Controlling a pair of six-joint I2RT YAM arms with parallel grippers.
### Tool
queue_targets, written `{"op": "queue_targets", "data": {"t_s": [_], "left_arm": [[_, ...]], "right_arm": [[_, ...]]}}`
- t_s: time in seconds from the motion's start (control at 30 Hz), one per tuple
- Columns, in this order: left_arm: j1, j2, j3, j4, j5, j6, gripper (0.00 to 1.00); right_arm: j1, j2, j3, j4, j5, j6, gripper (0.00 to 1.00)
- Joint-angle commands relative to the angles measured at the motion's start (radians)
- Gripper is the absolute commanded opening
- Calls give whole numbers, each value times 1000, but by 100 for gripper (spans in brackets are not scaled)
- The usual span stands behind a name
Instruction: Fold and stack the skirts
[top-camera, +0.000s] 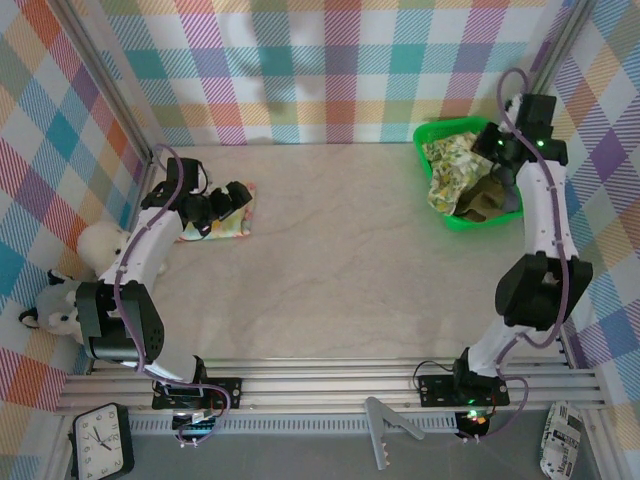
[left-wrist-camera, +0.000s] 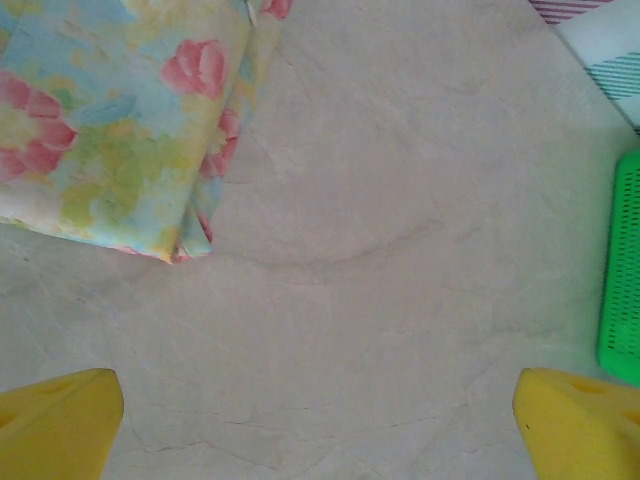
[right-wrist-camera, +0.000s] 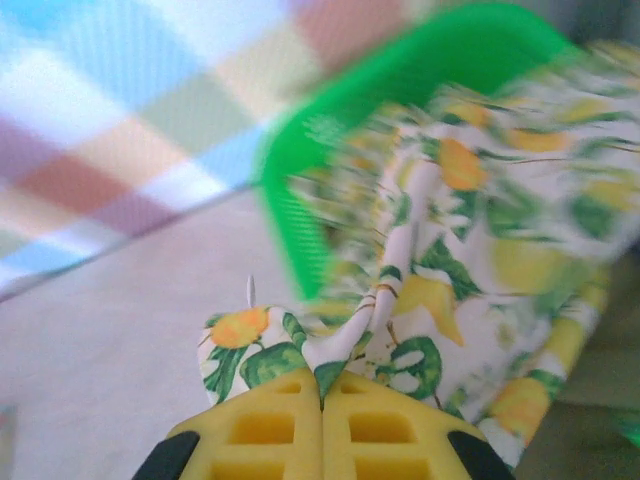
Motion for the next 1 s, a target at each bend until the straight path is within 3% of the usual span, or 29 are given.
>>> {"op": "queue_targets", "data": {"t_s": [0.0,0.37,0.47,0.6,0.83,0.87,0.97], "left_arm": [[-3,16,16,24,59,-22,100],[-7,23,52,-31,63,13,100],[-7,28,68,-39,59,15,100],[-7,33,82,-43,61,13,100],[-11,50,87,-49,87,17,100],[-13,53,85,-49,91,20,100],[-30,64,91,-60,115,40,100]], "right_arm": [[116,-27,68,53,-115,45,0],[404,8,294,83,-337,86,0],[412,-5,299,104,-412,117,0],[409,-46,234,119,-413,85,0],[277,-86,-129,264,-468,109,0],[263,-76,-178,254,-439,90,2],[251,-58,-305,217,-238,60,43]]}}
